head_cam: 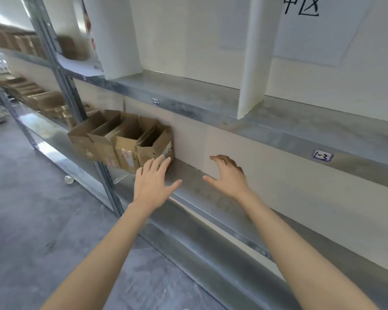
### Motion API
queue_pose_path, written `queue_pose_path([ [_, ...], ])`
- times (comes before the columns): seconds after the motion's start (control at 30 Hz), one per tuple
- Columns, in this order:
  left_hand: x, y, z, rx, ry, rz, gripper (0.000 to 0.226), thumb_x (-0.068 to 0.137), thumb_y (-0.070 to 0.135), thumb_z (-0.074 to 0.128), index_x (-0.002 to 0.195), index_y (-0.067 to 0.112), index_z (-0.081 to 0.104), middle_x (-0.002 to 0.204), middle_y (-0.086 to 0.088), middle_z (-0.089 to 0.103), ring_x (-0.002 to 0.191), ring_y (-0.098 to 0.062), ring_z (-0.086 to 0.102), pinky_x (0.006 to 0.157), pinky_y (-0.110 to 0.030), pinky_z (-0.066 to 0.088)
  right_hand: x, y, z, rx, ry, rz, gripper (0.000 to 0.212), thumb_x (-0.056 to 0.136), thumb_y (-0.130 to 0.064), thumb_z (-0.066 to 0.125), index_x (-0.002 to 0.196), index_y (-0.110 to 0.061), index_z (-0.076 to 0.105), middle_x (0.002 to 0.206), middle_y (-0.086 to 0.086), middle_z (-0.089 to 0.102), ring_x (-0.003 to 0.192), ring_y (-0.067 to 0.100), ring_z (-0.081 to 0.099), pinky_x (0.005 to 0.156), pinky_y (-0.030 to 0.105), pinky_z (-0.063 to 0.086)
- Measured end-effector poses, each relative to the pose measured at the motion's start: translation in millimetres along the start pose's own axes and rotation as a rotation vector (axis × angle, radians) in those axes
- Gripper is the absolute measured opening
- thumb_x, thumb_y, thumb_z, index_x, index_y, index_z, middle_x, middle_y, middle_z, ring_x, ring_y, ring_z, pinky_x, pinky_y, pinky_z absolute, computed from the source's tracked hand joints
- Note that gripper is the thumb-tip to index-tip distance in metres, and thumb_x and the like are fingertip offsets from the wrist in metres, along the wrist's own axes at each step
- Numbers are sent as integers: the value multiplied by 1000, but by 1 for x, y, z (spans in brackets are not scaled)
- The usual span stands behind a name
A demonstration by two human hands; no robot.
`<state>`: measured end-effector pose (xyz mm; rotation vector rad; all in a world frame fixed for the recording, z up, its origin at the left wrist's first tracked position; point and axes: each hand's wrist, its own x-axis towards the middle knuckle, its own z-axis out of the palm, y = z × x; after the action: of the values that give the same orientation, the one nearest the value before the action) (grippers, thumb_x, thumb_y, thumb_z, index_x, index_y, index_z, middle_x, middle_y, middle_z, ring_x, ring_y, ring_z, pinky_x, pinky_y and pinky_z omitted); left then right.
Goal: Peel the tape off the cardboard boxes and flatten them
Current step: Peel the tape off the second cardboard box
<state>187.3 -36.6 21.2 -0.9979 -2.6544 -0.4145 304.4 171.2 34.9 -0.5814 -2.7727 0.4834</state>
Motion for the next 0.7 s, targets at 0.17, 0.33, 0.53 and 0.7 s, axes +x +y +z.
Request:
queue_pose_path([
  [0.17, 44, -46, 11, -20, 9, -8, 73, 89, 63, 52, 150, 27, 37, 157, 3, 34, 145, -21, 28, 114, -42, 25, 64, -29, 31, 21, 1, -66, 68, 87, -50, 61, 146, -25, 37, 153, -2, 31, 141, 19, 29, 106, 38, 32],
  [0.33, 84, -89, 23, -37, -5, 7, 72, 88, 62, 56, 149, 26, 40, 156, 3, 38, 143, -21, 31, 115, -42, 24, 120, -57, 59, 59, -17, -102, 67, 87, -50, 61, 145, -26, 38, 154, -2, 30, 142, 18, 27, 110, 37, 31],
  [0.53, 117, -132, 38, -80, -29, 51, 70, 88, 59, 57, 148, 26, 41, 154, 3, 40, 143, -21, 32, 117, -44, 25, 160, -85, 88, 135, -30, -139, 63, 86, -46, 65, 141, -27, 42, 150, -3, 34, 139, 17, 31, 108, 38, 34],
  [0.7, 141, -156, 50, -174, -67, 165, 66, 91, 53, 59, 148, 26, 41, 155, 3, 39, 146, -19, 28, 119, -39, 20, 183, -94, 110, 170, -48, -117, 60, 86, -45, 66, 140, -28, 46, 151, -3, 33, 140, 17, 31, 110, 42, 34],
])
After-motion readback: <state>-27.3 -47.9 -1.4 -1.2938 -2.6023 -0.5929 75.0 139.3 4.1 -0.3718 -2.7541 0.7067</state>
